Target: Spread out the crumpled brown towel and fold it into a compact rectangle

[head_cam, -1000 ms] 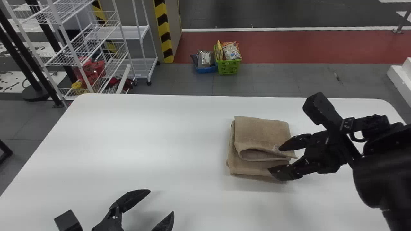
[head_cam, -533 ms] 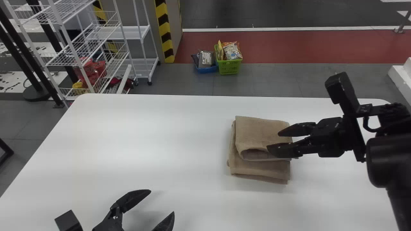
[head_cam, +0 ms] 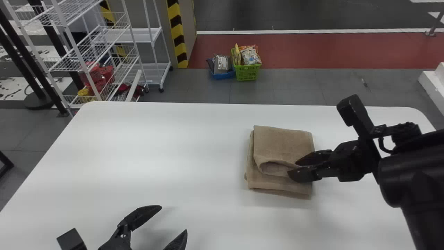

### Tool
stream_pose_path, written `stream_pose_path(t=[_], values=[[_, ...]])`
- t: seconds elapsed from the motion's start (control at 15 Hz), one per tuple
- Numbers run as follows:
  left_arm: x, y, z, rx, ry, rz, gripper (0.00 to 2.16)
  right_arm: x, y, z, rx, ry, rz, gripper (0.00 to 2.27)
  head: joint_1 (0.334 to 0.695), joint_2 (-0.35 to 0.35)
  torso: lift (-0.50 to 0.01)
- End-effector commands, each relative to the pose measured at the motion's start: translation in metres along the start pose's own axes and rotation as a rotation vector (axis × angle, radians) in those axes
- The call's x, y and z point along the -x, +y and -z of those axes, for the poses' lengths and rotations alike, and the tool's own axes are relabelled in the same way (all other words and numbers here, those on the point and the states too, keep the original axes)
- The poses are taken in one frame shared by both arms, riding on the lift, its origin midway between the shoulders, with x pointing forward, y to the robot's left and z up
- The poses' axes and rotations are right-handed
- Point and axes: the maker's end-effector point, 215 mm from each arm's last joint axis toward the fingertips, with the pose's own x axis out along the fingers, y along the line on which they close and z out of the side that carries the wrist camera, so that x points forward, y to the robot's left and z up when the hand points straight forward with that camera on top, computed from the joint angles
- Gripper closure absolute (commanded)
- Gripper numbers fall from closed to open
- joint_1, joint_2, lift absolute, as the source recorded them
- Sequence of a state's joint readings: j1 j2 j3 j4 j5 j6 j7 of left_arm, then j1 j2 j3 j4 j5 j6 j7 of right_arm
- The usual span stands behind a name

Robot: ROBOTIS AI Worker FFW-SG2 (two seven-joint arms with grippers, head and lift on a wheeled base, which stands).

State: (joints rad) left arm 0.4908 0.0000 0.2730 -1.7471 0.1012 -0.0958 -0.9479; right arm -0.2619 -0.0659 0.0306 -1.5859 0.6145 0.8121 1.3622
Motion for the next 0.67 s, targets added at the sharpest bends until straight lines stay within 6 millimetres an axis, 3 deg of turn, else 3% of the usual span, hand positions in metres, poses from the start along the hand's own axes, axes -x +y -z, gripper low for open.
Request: stream_pose_path(t=[0.0, 0.2, 0.6], values=[[0.000, 0.000, 0.000, 0.002, -0.002, -0.001, 0.07, -0.006, 0.004, 0.008, -0.010, 0.014, -0.017, 0.62, 0.695, 0.080, -0.127], [0.000, 0.001, 0.000, 0.004, -0.002, -0.003, 0.07, -0.016, 0.020, 0.025, -0.010, 0.037, -0.042, 0.62, 0.695, 0.084, -0.127], [-0.001, 0.000, 0.002, 0.005, 0.002, -0.004, 0.07, -0.012, 0.068, 0.042, 0.029, 0.029, -0.059, 0.62, 0.695, 0.117, -0.127]])
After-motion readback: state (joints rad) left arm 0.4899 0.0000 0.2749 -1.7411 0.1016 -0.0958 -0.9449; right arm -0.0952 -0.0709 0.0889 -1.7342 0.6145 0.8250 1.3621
